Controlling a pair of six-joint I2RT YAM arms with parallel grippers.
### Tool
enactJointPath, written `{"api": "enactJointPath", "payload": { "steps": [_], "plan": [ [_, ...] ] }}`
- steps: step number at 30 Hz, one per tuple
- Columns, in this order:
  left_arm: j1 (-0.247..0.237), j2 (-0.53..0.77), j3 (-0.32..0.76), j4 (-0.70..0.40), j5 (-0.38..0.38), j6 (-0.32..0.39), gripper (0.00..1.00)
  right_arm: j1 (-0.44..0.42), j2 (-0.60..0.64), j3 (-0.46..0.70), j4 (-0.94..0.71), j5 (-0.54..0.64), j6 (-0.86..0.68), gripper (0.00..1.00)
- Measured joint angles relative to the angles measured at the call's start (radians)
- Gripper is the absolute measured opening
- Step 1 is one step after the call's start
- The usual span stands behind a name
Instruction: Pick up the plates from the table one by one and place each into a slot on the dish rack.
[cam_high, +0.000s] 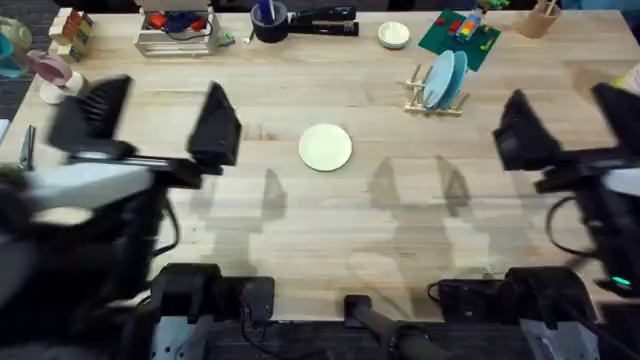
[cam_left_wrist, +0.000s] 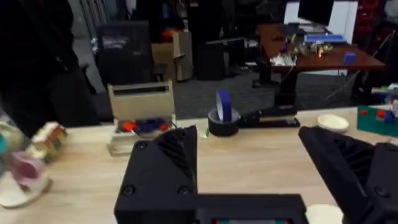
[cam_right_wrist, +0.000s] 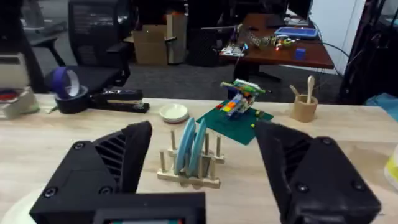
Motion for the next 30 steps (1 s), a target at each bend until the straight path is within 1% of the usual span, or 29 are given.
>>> {"api": "enactJointPath", "payload": {
  "steps": [4, 7, 11, 13, 17, 20, 23, 27, 30],
  "plan": [
    [0.000, 0.101, 0.211, -0.120, -0.014, 0.024, 0.993, 0.000, 0.061, 0.185, -0.146, -0.007, -0.009, 0.991],
    [0.000, 0.219, 0.393, -0.246, -0.019, 0.034, 0.993, 0.000, 0.149, 0.354, -0.274, -0.007, -0.033, 0.992],
    [0.000, 0.401, 0.663, -0.446, -0.022, 0.039, 0.993, 0.000, 0.297, 0.580, -0.443, -0.007, -0.075, 0.992],
    [0.000, 0.496, 0.806, -0.567, -0.022, 0.036, 0.993, 0.000, 0.394, 0.707, -0.543, -0.007, -0.093, 0.992],
    [0.000, 0.667, 1.045, -0.789, -0.021, 0.030, 0.993, 0.000, 0.567, 0.913, -0.726, -0.007, -0.115, 0.992],
    [0.000, 0.783, 1.177, -0.925, -0.018, 0.028, 0.993, 0.000, 0.689, 1.036, -0.838, -0.007, -0.125, 0.992],
    [0.000, 0.892, 1.275, -1.018, -0.007, 0.020, 0.993, 0.000, 0.793, 1.131, -0.932, -0.007, -0.131, 0.992],
    [0.000, 1.013, 1.348, -1.091, 0.016, 0.010, 0.994, 0.000, 0.914, 1.211, -1.014, -0.007, -0.132, 0.992],
    [0.000, 1.088, 1.364, -1.113, 0.046, 0.005, 0.992, 0.000, 0.991, 1.233, -1.042, -0.008, -0.135, 0.992]
  ]
}}
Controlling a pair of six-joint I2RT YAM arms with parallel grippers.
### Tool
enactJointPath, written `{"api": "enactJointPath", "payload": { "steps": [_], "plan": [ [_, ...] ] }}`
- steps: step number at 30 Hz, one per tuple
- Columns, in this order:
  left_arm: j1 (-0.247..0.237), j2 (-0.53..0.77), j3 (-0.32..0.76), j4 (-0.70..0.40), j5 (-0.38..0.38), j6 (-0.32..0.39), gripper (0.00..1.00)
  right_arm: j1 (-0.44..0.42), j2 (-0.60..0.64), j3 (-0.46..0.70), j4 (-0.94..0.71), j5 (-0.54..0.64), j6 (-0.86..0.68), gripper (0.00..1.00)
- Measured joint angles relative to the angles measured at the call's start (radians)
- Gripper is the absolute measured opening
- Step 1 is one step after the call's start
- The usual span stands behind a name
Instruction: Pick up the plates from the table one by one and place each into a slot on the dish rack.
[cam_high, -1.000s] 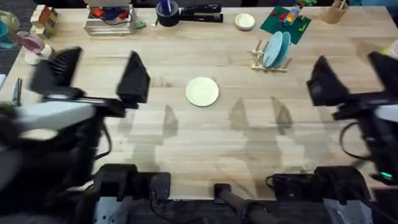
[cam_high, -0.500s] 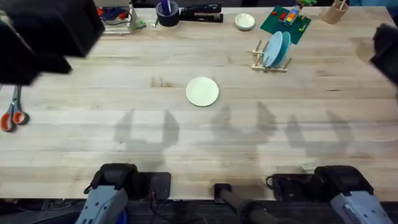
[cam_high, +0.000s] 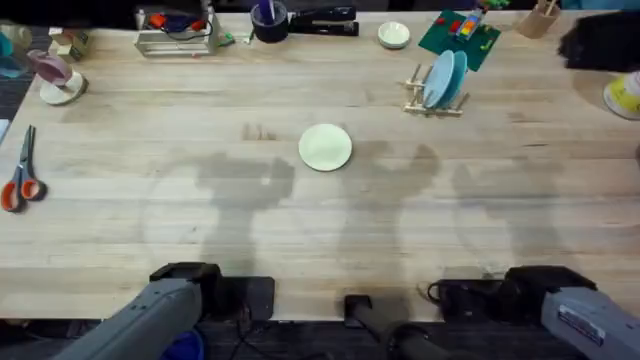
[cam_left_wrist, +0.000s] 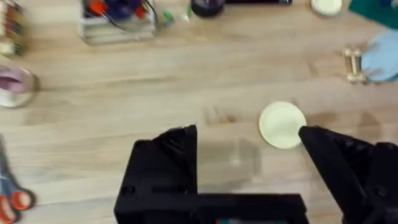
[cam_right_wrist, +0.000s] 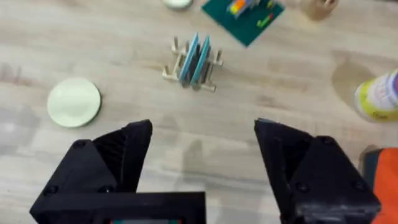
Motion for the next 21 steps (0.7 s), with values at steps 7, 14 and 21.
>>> {"api": "enactJointPath", "payload": {
  "steps": [7, 14, 21],
  "plan": [
    [0.000, 0.107, 0.000, -0.029, 0.076, 0.000, 0.993, 0.000, 0.113, 0.001, -0.020, -0.003, 0.000, 0.992],
    [0.000, 0.122, 0.000, -0.048, 0.097, -0.001, 0.993, 0.000, 0.121, 0.002, -0.021, -0.003, 0.000, 0.992],
    [0.000, 0.122, 0.000, -0.049, 0.112, -0.008, 0.450, 0.000, 0.121, 0.002, -0.021, -0.003, 0.000, 0.993]
  ]
}}
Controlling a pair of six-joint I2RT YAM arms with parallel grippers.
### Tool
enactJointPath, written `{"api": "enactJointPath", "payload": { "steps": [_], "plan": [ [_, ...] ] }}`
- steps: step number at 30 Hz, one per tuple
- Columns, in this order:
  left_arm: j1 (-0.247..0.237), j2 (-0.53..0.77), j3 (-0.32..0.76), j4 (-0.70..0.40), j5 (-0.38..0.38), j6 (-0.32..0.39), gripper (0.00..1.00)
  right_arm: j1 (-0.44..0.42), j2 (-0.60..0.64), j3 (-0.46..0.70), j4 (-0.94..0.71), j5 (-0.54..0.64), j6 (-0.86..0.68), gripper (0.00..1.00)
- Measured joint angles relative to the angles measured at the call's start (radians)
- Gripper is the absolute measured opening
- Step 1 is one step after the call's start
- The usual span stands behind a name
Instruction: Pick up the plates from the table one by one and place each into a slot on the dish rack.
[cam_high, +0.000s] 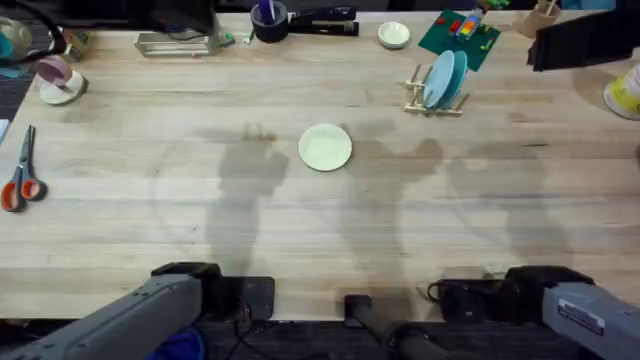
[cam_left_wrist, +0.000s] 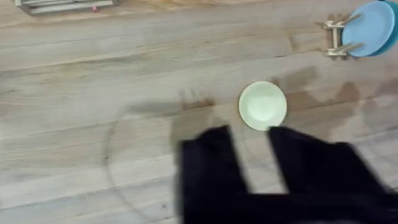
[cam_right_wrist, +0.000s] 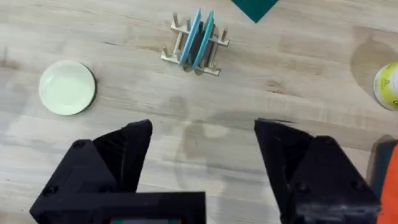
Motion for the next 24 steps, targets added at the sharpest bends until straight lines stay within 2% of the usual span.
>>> {"api": "enactJointPath", "payload": {
  "steps": [2, 4, 8, 16, 24],
  "plan": [
    [0.000, 0.000, 0.000, -0.010, 0.007, 0.000, 0.126, 0.000, 0.000, 0.000, 0.000, 0.000, 0.000, 0.993],
    [0.000, 0.000, 0.000, -0.030, 0.011, 0.000, 0.049, 0.000, 0.000, 0.000, 0.000, 0.000, 0.000, 0.992],
    [0.000, 0.000, 0.000, -0.056, 0.026, 0.000, 0.042, 0.000, 0.000, 0.000, 0.000, 0.000, 0.000, 0.992],
    [0.000, 0.002, -0.010, -0.089, 0.117, 0.000, 0.043, 0.000, 0.000, 0.000, 0.000, 0.000, 0.000, 0.993],
    [0.000, 0.012, -0.184, 0.007, 0.229, 0.000, 0.043, 0.000, 0.000, 0.000, 0.000, 0.000, 0.000, 0.994]
  ]
}}
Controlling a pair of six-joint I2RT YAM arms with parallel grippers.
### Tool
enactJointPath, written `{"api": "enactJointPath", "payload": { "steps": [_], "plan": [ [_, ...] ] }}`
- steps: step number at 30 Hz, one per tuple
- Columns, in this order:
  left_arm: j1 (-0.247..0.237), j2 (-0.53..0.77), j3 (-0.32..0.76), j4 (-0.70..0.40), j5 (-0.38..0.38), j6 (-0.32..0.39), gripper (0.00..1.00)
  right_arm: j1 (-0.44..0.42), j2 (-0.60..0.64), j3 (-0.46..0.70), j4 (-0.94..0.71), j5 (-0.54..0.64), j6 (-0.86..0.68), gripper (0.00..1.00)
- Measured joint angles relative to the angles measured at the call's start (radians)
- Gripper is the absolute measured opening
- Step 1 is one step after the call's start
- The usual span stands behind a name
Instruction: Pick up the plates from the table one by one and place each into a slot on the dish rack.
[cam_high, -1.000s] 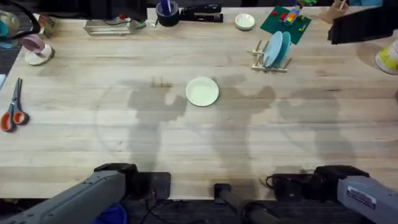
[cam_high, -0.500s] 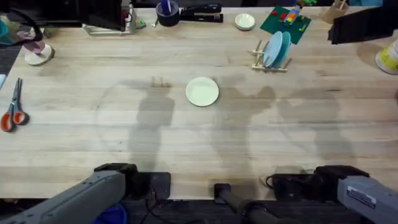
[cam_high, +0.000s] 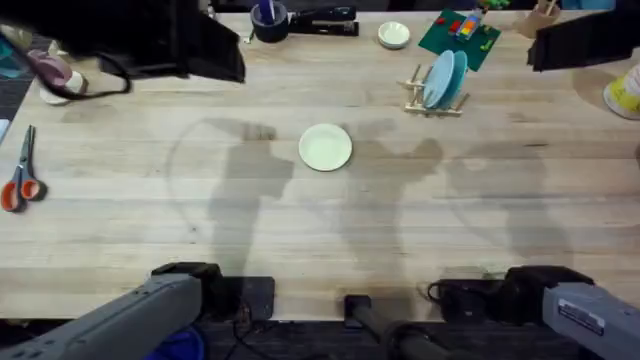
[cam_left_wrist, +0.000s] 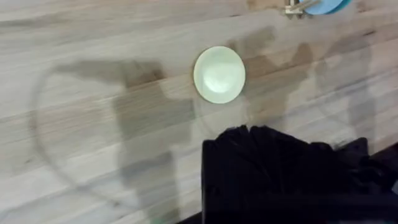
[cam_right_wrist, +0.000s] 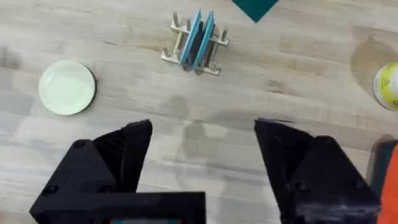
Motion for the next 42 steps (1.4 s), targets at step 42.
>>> {"api": "enactJointPath", "payload": {
  "steps": [42],
  "plan": [
    [0.000, 0.445, -0.436, 0.507, 0.532, 0.027, 0.044, 0.000, 0.000, 0.000, -0.003, 0.000, 0.000, 0.993]
  ]
}}
